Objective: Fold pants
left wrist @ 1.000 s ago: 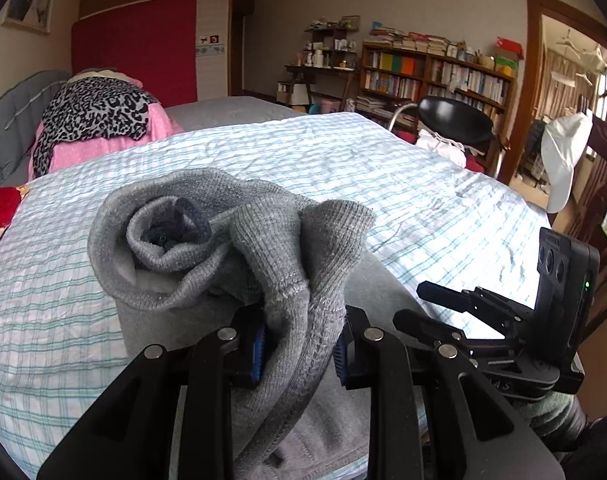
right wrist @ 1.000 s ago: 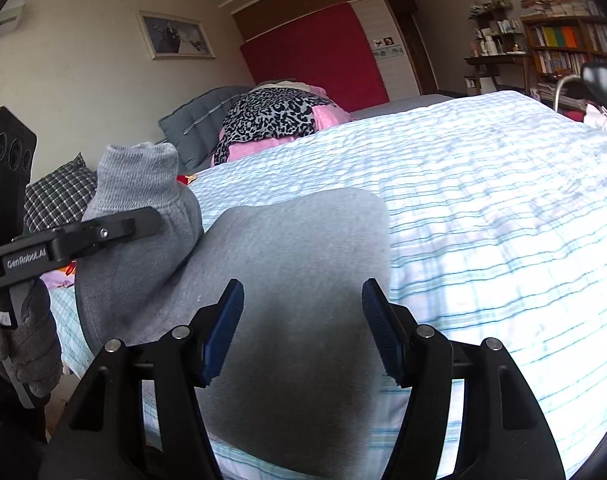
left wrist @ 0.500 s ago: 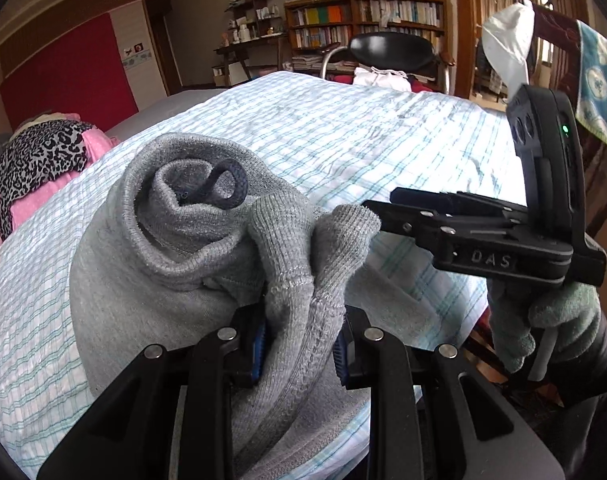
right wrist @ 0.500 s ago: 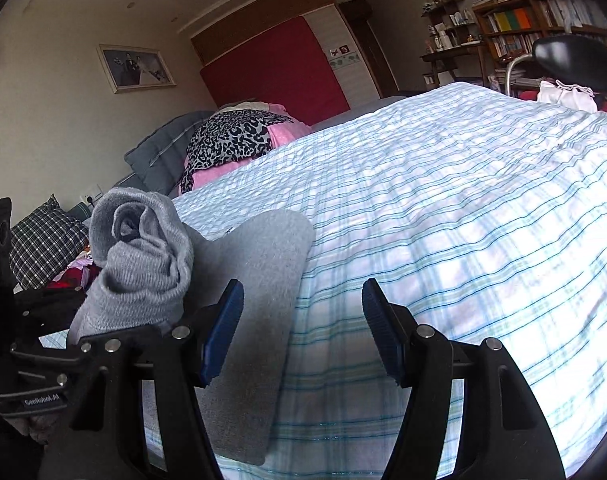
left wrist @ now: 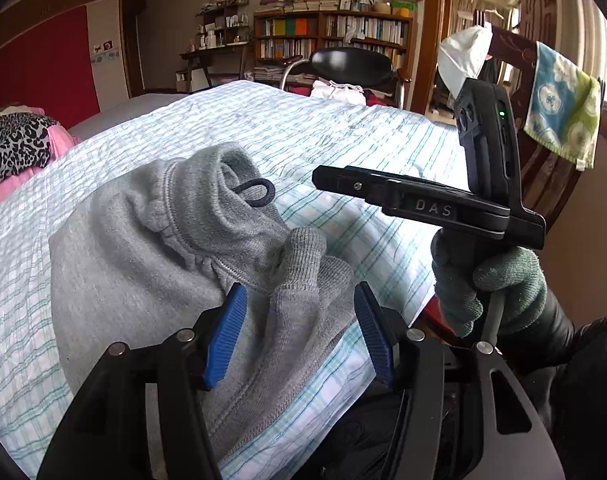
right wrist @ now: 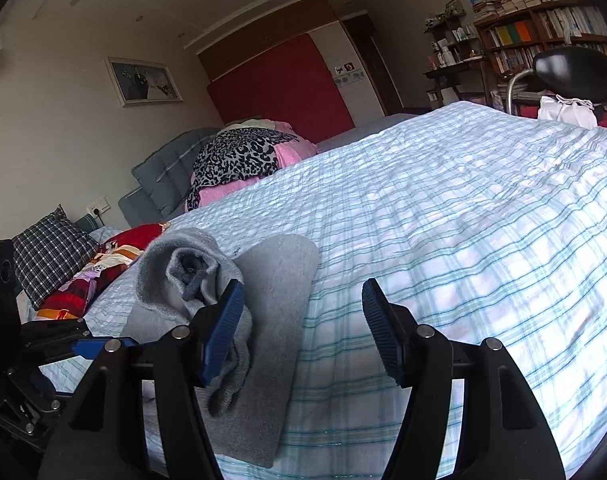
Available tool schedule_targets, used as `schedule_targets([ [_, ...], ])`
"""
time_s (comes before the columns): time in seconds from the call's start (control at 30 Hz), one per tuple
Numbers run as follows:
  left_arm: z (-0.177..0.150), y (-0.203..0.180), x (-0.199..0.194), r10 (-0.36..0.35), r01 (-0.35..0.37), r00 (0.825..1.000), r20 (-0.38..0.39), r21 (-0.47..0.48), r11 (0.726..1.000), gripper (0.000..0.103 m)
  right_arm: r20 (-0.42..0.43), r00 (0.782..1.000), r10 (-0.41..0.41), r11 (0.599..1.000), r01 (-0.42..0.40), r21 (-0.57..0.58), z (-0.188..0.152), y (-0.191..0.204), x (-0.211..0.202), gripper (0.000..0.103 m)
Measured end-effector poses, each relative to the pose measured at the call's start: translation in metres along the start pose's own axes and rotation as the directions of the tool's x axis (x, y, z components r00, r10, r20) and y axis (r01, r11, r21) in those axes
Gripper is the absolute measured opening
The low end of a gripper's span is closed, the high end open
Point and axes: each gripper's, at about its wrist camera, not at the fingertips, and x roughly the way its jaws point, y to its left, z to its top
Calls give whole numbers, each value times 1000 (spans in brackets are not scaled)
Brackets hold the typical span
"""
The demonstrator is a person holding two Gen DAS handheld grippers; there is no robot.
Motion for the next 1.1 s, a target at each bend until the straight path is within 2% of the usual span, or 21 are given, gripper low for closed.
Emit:
schedule_targets([
  [0.1,-9,11,-9,0,0,1000,11,-32,999,56,22,991,132,991,-131,-28,8,16,-10,64],
  [0.2,-16,16,-10,-7,7,1000,3,-53,999,56,0,968,251,967,-250,-52,20,33,-8,70],
  [0.37,-22,12,-5,-29,29,1000,-3,-58,998,56,-103,937,333,939,-340,-60,35,61,21,70],
  [0.43,-24,12,-1,-35,34,999,-7,-60,998,56,-148,931,335,936,-346,-59,37,67,36,70],
  [0.5,-26,12,3,-47,46,999,-16,-62,997,56,-190,934,304,944,-322,-71,38,72,52,70],
  [0.6,-32,10,9,-58,56,998,-31,-53,997,58,-216,957,193,970,-220,-107,37,73,73,69],
  [0.63,-32,10,11,-60,58,998,-33,-47,997,60,-222,963,156,977,-184,-112,38,71,79,62],
  [0.67,-33,10,14,-62,60,998,-33,-43,997,62,-224,967,120,982,-148,-117,38,68,86,40],
  [0.7,-33,9,16,-60,59,998,-33,-41,997,62,-231,968,93,986,-122,-114,37,60,94,31],
  [0.73,-34,8,17,-60,59,998,-30,-38,998,63,-238,969,72,989,-100,-107,37,53,102,28],
  [0.8,-35,7,22,-70,69,997,-30,-36,997,63,-247,969,14,994,-40,-101,36,39,116,25],
  [0.9,-41,5,30,-68,67,997,-41,-21,998,63,-291,957,-3,999,-10,-42,27,19,134,25],
  [1.03,-44,-2,35,-52,52,998,-39,16,999,65,-271,963,-11,999,0,-41,19,13,135,25],
  [1.1,-43,-3,32,-53,54,998,-29,13,998,68,-257,966,-18,999,9,-35,17,10,129,33],
])
